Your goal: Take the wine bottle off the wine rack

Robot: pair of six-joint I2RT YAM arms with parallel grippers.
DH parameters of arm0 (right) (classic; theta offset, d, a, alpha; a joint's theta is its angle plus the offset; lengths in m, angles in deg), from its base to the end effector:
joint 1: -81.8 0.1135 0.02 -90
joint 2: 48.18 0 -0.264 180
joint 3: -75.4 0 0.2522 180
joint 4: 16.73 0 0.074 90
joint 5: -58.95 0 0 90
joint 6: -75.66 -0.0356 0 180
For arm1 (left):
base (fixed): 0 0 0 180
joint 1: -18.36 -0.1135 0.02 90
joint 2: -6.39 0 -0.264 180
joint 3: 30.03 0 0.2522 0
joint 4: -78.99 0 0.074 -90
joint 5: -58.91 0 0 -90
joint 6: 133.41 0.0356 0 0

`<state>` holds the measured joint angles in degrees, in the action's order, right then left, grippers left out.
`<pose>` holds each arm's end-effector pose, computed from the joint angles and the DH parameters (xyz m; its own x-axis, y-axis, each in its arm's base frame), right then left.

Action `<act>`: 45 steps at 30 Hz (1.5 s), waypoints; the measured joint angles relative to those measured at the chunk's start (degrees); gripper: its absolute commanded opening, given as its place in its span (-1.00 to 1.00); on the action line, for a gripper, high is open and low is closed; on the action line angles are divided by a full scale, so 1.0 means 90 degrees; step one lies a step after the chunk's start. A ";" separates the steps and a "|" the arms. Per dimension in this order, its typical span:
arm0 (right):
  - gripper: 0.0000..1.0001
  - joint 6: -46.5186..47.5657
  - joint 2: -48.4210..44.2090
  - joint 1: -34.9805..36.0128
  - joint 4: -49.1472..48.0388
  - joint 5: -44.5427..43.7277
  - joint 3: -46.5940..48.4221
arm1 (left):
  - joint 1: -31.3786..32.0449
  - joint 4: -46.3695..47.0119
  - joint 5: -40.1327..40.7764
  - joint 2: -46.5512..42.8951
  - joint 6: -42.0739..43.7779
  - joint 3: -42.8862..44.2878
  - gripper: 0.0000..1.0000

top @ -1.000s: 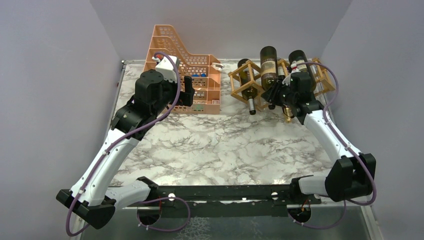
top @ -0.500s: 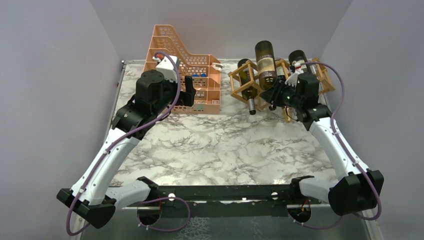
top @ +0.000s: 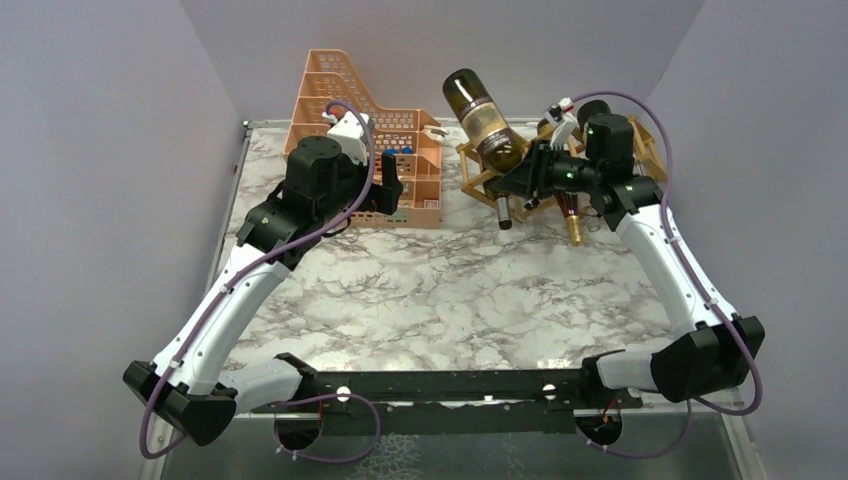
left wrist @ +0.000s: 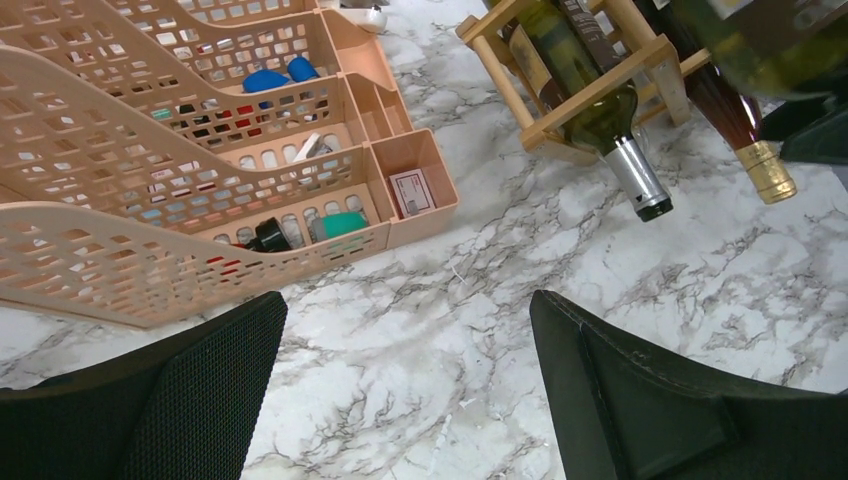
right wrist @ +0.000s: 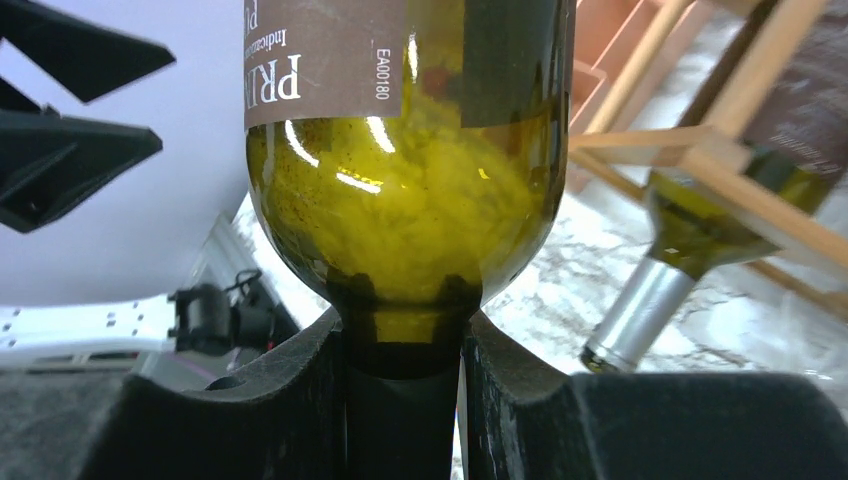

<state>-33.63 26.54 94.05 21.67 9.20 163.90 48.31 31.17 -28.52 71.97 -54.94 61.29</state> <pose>0.2759 0.0834 0.3861 -0.6274 0.1218 -0.7691 -0.5601 0.6155 0.5544 0.2084 -0.1182 0.4222 -0.4116 0.0067 -0.9113 0.3883 0.9060 -0.1687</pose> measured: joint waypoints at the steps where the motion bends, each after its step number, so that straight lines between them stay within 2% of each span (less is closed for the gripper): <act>1: -0.83 0.0029 0.0083 0.0066 0.0087 0.0102 0.0024 | 0.0000 0.0002 -0.0022 0.0000 0.0015 0.0002 0.98; 5: -0.83 0.0148 0.0415 0.0457 0.0508 0.0338 0.0022 | 0.0000 0.0032 -0.0175 -0.0005 0.0267 -0.0029 0.98; 8: -0.83 0.0277 0.0636 0.0767 0.0862 0.0391 0.0022 | 0.0000 0.0153 -0.0624 -0.0080 0.0775 -0.0301 0.98; 11: -0.83 0.0444 0.0806 0.1052 0.1212 0.0427 0.0022 | 0.0073 0.0340 -0.1409 -0.0321 0.1605 -0.0925 0.98; 14: -0.83 0.0687 0.0984 0.1362 0.1562 0.0447 0.0022 | 0.0517 0.0476 -0.1911 -0.0838 0.2671 -0.1855 0.98; 16: -0.84 0.0855 0.1117 0.1574 0.1821 0.0440 0.0022 | 0.0852 0.0539 -0.2045 -0.1209 0.3347 -0.2327 0.98; 20: -0.85 0.1100 0.1316 0.1936 0.2188 0.0440 -0.0022 | 0.1139 0.0804 -0.2132 -0.1617 0.4461 -0.2613 0.98; 28: -0.86 0.1319 0.1559 0.2470 0.2443 0.0449 -0.0357 | 0.1889 0.1093 -0.2064 -0.1450 0.6280 -0.3026 0.98; 36: -0.88 0.1423 0.1702 0.2820 0.2443 0.0488 -0.0410 | 0.2455 0.1277 -0.1661 -0.0906 0.7031 -0.3089 0.98; 45: -0.88 0.1486 0.1712 0.3048 0.2436 0.0440 -0.0529 | 0.2623 0.1302 -0.1608 -0.0755 0.7191 -0.3254 0.98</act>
<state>-20.25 41.95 121.48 43.60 13.15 159.14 71.92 42.88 -42.99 65.18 9.78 32.01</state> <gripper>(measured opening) 0.372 0.991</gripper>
